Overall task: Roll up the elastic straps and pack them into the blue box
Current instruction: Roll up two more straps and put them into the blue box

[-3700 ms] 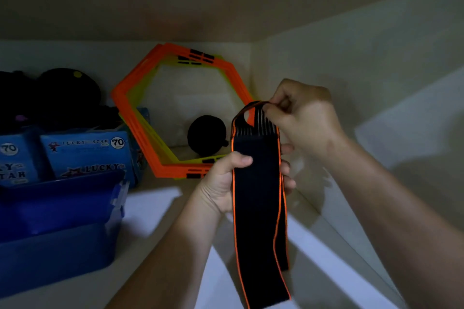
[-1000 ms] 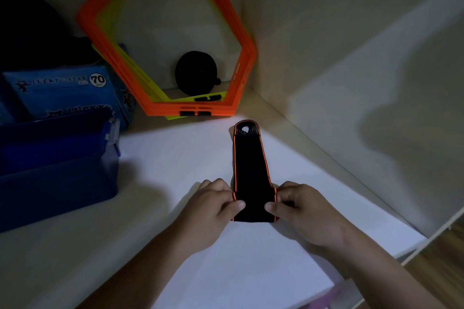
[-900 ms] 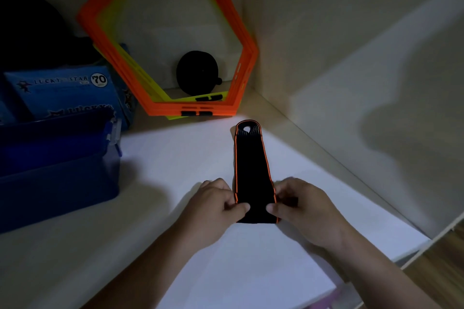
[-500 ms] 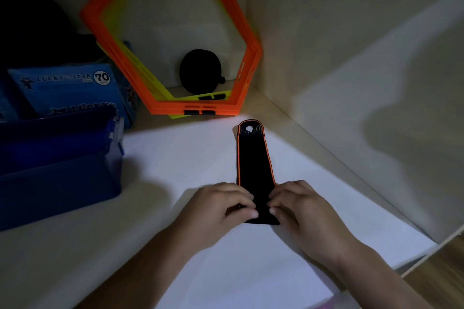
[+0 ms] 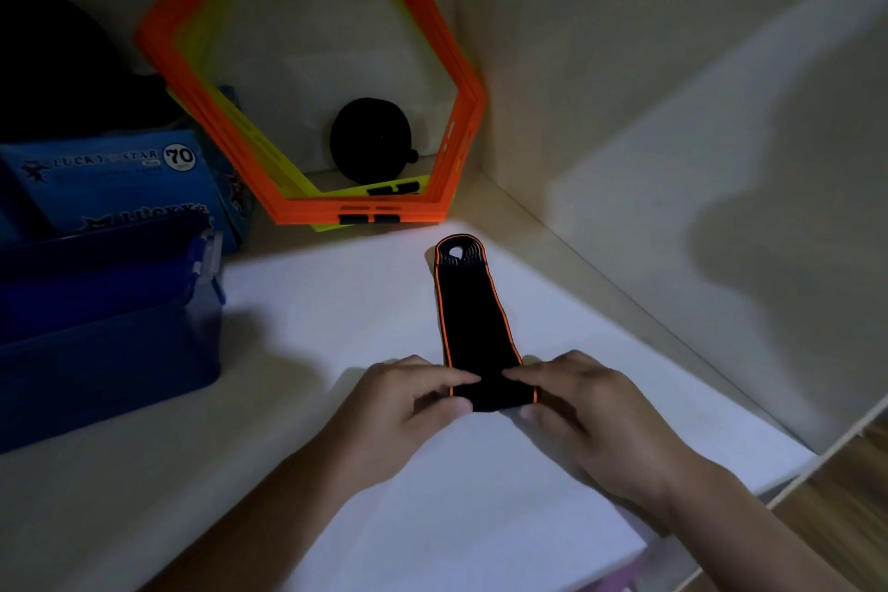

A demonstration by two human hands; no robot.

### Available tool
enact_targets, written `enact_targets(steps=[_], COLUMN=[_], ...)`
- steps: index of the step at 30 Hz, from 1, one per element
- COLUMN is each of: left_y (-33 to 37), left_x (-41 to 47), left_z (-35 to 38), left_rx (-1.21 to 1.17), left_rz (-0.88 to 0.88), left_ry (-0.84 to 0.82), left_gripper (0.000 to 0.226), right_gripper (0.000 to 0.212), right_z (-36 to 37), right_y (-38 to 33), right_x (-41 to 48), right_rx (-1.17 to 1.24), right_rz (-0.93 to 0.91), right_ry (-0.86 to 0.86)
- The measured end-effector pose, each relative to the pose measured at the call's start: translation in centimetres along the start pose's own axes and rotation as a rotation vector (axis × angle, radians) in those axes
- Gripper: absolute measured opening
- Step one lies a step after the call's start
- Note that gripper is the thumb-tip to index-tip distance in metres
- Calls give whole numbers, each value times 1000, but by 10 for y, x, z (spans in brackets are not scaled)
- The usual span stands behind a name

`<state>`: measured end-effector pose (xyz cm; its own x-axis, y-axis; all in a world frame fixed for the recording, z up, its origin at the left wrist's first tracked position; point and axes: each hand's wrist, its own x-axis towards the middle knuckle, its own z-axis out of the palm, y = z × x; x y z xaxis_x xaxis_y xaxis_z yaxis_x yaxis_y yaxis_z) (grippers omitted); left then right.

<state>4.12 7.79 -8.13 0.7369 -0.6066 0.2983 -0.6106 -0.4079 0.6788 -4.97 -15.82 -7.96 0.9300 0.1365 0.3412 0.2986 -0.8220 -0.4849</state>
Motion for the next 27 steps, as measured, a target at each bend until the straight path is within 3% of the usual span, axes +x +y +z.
enact_targets(steps=[3,10,16,24,27], left_y=[5,9,-1,3,6], left_x=[0,4,11,17,17], left_z=[1,5,8,7,8], left_rx=[-233,-295,-334,-140,91], left_rz=[-143,-212,-298,-298,-265], left_ry=[-29,9,50,70,81], left_gripper=[31,10,9,13,16], right_gripper=[35,22,56,47,14], right_z=[1,-5,-11,0,4], right_y=[10,13,7,21,20], right_x=[8,23,42,52,51], right_rx=[26,239,333,184,185], right_rz=[30,143,241,308,327], right_ry=[-27,-156,-270,-258,-122])
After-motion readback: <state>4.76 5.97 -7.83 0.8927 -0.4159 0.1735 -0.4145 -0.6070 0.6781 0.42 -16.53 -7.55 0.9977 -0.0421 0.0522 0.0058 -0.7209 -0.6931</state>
